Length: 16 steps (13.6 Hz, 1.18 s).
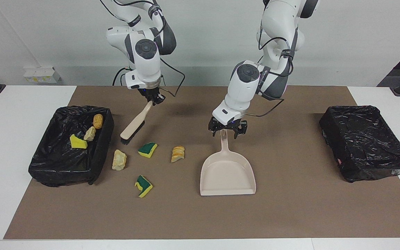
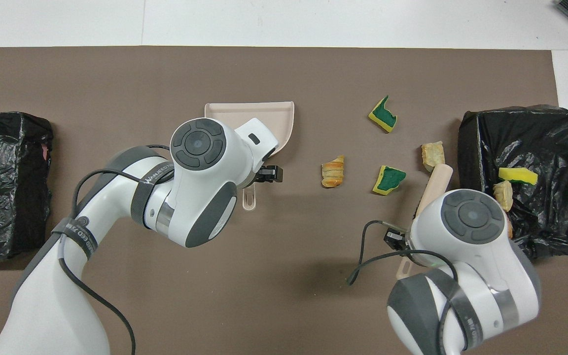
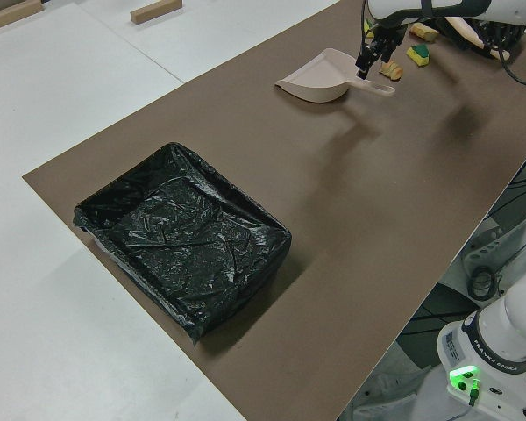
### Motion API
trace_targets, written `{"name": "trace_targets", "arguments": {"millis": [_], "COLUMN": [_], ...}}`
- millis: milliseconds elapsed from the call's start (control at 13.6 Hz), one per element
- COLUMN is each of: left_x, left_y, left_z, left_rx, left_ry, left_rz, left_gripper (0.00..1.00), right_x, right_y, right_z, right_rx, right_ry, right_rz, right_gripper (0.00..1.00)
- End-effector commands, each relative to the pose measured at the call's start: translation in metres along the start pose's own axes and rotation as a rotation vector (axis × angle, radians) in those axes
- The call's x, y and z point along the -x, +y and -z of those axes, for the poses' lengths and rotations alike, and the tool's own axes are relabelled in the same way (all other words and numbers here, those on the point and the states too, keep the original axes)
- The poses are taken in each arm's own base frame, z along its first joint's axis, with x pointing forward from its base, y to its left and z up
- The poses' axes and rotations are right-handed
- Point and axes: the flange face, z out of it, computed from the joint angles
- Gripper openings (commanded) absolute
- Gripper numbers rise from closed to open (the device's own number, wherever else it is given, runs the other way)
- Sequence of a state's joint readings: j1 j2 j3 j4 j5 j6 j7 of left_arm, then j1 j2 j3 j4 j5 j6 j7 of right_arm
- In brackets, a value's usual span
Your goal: Sweep and dump trash in bin
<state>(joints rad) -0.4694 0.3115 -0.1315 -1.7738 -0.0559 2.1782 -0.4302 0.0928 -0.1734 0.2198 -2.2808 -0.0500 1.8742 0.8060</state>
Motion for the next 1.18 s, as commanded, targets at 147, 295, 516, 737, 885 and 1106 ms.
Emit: {"name": "trace_targets", "arguments": {"millis": [147,295,516,737,885,1106], "left_x": [0.011,0.012,0.012,0.015,0.015,0.013], "left_y": [-0.005,-0.005,-0.004,-0.002,-0.002,-0.005], "left_z": [-0.019,-0.030,-0.032,-0.035,-0.033,-0.024], "left_rx": [-0.028,-0.032,-0.032,-0.035,-0.041,-0.093], "left_ry": [0.003,-0.010,-0.011,-0.018,-0.026,0.004], "left_rz": [-0.003,0.003,0.008,0.033,0.041,-0.027], "left_gripper": [1.00,1.00,0.88,0.25,0.00,0.00], "right_x": [-0.037,-0.054,-0.070,-0.080,-0.089,-0.095], "right_y": [0.012,0.011,0.012,0.005,-0.001,-0.004], "right_z": [-0.018,-0.016,-0.021,-0.027,-0.032,-0.037], "right_rx": [0.111,0.136,0.159,0.185,0.201,0.201], "right_ry": [0.062,0.090,0.096,0.105,0.108,0.099], "right_rz": [0.122,0.146,0.193,0.214,0.225,0.226], "right_gripper": [0.00,0.00,0.00,0.00,0.00,0.00]}}
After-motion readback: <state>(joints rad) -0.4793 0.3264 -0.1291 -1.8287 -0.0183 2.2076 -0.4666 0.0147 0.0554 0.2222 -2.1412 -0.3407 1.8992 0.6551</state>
